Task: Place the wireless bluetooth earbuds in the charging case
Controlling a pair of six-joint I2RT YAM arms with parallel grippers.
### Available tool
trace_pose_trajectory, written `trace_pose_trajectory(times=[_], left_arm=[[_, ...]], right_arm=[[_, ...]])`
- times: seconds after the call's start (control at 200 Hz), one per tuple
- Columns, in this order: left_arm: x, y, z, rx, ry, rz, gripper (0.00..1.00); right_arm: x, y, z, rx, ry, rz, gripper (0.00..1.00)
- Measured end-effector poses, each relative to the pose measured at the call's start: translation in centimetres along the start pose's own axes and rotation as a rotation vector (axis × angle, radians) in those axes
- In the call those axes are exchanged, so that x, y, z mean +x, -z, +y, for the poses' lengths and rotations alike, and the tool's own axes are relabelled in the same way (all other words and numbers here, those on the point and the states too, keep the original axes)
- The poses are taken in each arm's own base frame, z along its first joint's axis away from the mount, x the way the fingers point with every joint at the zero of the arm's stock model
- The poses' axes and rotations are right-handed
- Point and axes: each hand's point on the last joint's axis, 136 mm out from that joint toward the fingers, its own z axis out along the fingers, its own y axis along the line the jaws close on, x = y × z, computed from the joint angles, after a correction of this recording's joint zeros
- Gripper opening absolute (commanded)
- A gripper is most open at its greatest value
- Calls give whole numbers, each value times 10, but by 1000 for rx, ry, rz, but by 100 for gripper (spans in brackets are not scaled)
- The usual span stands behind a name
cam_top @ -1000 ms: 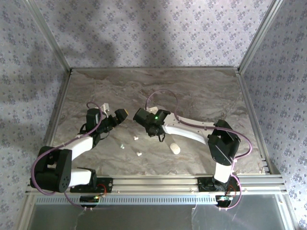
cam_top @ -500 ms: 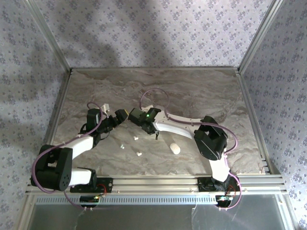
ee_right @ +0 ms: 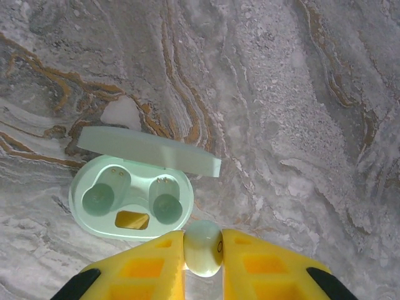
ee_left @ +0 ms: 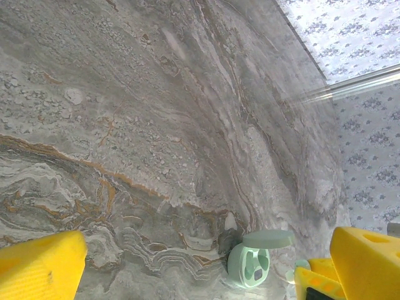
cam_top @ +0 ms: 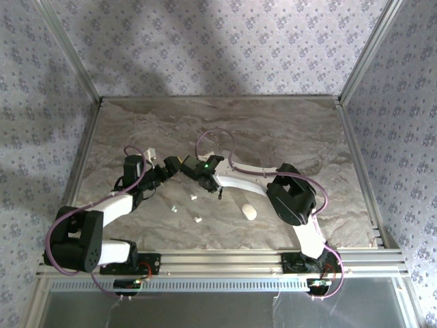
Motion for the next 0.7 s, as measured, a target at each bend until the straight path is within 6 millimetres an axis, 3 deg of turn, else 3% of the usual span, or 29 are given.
trace_pose_trajectory(times=[0.7], left_arm=[[0, 0, 0, 0, 0, 0, 99]], right_arm=[[-3, -17, 10, 8, 29, 11, 21]])
